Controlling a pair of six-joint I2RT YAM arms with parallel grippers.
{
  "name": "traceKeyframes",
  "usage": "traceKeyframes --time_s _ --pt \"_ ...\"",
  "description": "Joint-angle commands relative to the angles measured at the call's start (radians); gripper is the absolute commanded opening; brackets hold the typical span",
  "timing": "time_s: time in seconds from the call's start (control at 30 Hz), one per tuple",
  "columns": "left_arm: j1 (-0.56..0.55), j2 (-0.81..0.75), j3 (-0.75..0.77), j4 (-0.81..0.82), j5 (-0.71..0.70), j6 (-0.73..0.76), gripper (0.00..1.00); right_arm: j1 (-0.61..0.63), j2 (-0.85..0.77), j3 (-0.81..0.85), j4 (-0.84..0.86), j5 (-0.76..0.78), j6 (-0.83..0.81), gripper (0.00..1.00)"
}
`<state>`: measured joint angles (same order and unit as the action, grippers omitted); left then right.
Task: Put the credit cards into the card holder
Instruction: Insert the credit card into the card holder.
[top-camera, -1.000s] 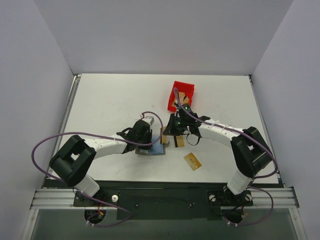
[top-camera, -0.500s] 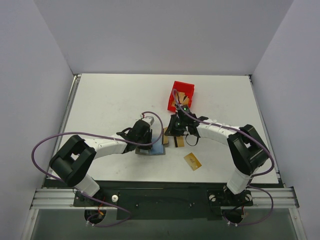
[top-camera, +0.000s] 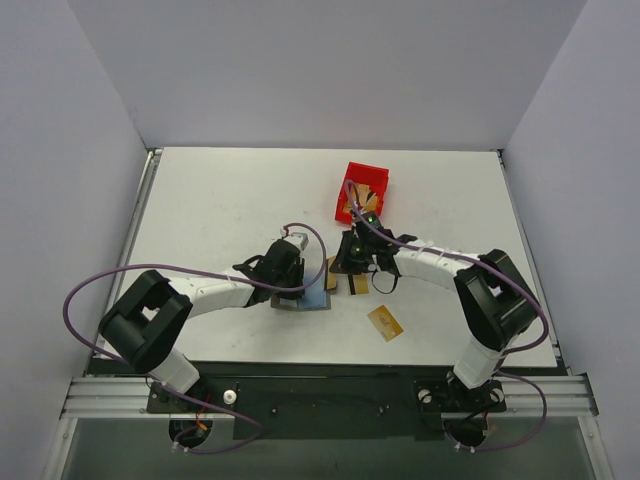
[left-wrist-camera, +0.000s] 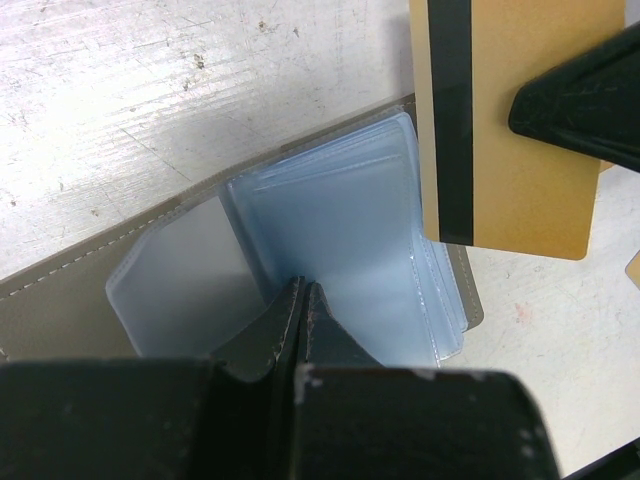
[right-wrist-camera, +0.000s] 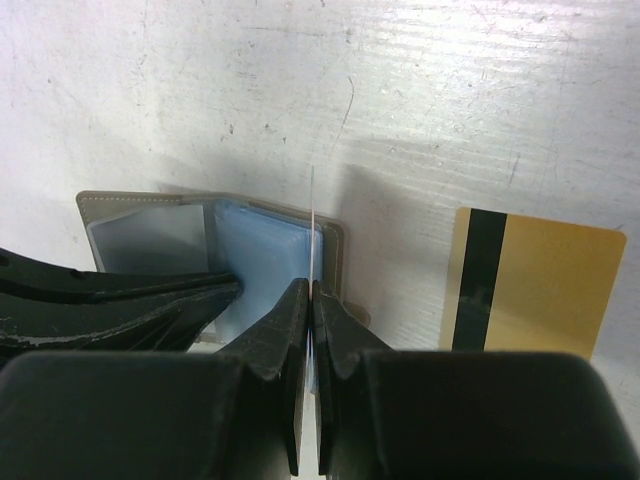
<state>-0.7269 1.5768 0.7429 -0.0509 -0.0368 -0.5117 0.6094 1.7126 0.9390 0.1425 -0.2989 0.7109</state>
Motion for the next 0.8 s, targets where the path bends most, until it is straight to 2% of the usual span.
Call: traceKeyframes --time_s 0.0,0.77 --pt "0.001 0.034 -0.022 -0.112 -0.006 0.013 0.0 0.004 -0.059 -0.011 0.023 0.009 0.004 0.0" --pt "0.003 0.035 -0.019 -0.116 -0.006 0.018 0.0 0.006 -0.033 0.024 0.011 -0.037 0.002 0.0"
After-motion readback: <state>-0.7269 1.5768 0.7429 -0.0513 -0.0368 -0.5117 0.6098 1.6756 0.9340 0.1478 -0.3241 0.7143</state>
